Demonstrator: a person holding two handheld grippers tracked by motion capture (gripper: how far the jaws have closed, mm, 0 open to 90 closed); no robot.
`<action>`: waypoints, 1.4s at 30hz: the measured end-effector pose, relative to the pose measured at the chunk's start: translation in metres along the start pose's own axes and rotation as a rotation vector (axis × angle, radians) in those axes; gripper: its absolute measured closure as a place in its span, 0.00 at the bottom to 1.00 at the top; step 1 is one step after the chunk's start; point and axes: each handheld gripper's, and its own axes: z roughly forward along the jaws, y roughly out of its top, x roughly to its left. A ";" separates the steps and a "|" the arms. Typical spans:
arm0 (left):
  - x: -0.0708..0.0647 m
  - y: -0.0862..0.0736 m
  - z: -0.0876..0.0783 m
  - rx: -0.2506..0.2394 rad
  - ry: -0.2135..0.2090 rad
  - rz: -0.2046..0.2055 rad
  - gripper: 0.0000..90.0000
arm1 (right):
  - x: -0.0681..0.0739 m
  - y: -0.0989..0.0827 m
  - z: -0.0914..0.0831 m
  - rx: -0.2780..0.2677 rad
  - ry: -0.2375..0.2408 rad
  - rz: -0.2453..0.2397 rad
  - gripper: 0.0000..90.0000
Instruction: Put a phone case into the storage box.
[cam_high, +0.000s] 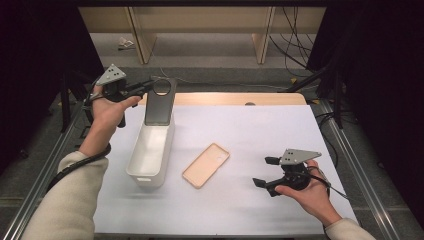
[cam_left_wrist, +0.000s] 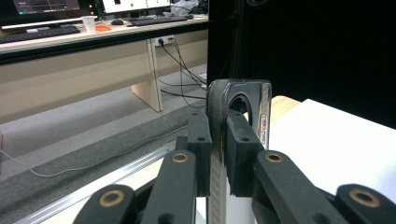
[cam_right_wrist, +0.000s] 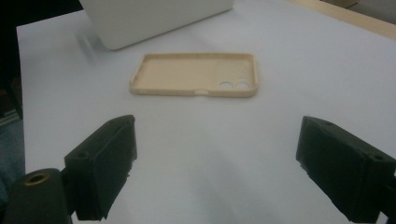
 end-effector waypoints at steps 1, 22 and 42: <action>0.001 0.000 0.000 0.000 0.000 0.000 0.90 | 0.000 0.000 0.000 -0.001 0.001 0.001 0.15; 0.008 -0.009 0.006 0.011 0.017 0.007 0.90 | 0.000 0.000 0.001 0.003 0.004 -0.002 0.15; 0.016 -0.020 0.013 0.031 0.031 0.008 0.90 | 0.001 -0.001 0.002 0.007 0.009 -0.001 0.15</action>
